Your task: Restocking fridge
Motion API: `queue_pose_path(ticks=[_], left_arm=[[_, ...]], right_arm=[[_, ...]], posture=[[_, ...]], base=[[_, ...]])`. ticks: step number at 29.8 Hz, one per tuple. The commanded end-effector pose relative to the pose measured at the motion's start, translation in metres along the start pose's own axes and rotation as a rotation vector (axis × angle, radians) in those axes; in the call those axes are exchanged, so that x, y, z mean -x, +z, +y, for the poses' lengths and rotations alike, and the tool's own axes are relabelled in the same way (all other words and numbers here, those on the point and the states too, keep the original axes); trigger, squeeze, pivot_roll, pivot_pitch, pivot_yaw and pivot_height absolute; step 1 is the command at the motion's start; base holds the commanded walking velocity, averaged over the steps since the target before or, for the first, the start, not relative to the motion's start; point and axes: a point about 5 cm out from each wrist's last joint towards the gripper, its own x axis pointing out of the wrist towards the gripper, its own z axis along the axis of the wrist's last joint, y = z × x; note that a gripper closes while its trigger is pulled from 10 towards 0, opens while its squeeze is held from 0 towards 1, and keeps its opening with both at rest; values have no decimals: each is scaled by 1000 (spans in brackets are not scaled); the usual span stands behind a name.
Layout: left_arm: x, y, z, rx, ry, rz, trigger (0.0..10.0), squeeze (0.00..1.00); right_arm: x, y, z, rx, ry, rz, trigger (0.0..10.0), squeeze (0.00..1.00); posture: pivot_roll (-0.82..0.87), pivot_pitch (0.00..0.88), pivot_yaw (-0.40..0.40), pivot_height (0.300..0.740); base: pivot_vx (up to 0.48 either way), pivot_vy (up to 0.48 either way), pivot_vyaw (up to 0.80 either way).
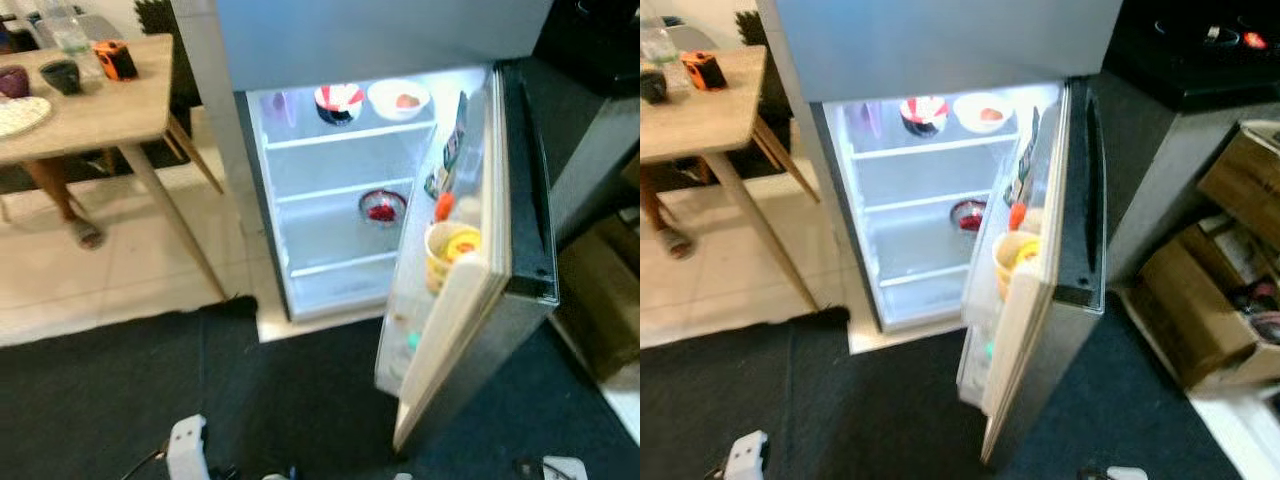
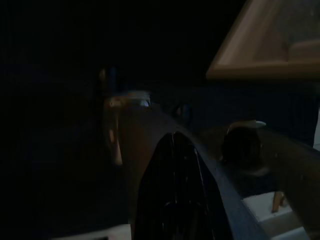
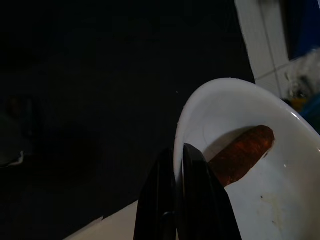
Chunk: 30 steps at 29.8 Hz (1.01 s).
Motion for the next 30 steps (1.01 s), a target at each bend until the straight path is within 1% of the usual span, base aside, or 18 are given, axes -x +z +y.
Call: queue_pose_path(ticks=[1, 5, 9, 12, 15, 23, 25, 26, 27, 29, 30], left_arm=[[0, 0, 0, -9, 7, 2, 10000, 0], [1, 1, 1, -10, -2, -14, 10000, 0], [1, 0, 1, -36, -17, 5, 10000, 0], [2, 1, 5, -32, 36, -10, 10000, 0], [2, 1, 6, -13, 51, -13, 10000, 0], [1, 1, 2, -20, 33, -16, 10000, 0], [-1, 6, -1, -21, 23, -41, 10000, 0], [-4, 16, -5, -16, 7, -78, 10000, 0], [-4, 16, -5, -16, 7, -78, 10000, 0], [-10, 40, -16, -12, -37, -164, 10000, 0], [-11, 45, -19, -17, -46, -178, 10000, 0]], right_arm=[[3, -10, 0, 12, 2, 30, 10000, 0], [3, -9, 0, 17, 6, 29, 10000, 0], [3, -10, 1, 22, 10, 29, 10000, 0], [3, -9, 1, 27, 14, 28, 10000, 0], [3, -9, 2, 31, 19, 27, 10000, 0], [3, -9, 2, 40, 24, 26, 10000, 0], [2, -8, 2, 41, 24, 24, 10000, 0], [2, -8, 2, 39, 25, 23, 10000, 0], [2, -8, 2, 39, 25, 23, 10000, 0], [2, -8, 2, 18, 31, 29, 10000, 0], [2, -8, 2, 6, 35, 33, 10000, 0]], posture=[[-107, 155, 3, 740], [-107, 155, 3, 740], [-107, 155, 3, 740], [-107, 155, 2, 740], [-108, 155, 3, 740], [-110, 151, 0, 740], [-110, 151, 0, 740], [-110, 150, 0, 740], [-110, 150, 0, 740], [-106, 150, 0, 740], [-106, 150, 0, 740]], base=[[0, 0, 0], [0, 0, 0], [0, -395, 0], [0, -429, 0], [0, 0, 0], [0, 0, 0], [0, 0, 0], [0, 0, 0], [0, 0, 0], [0, 0, -400], [0, 0, -800]])
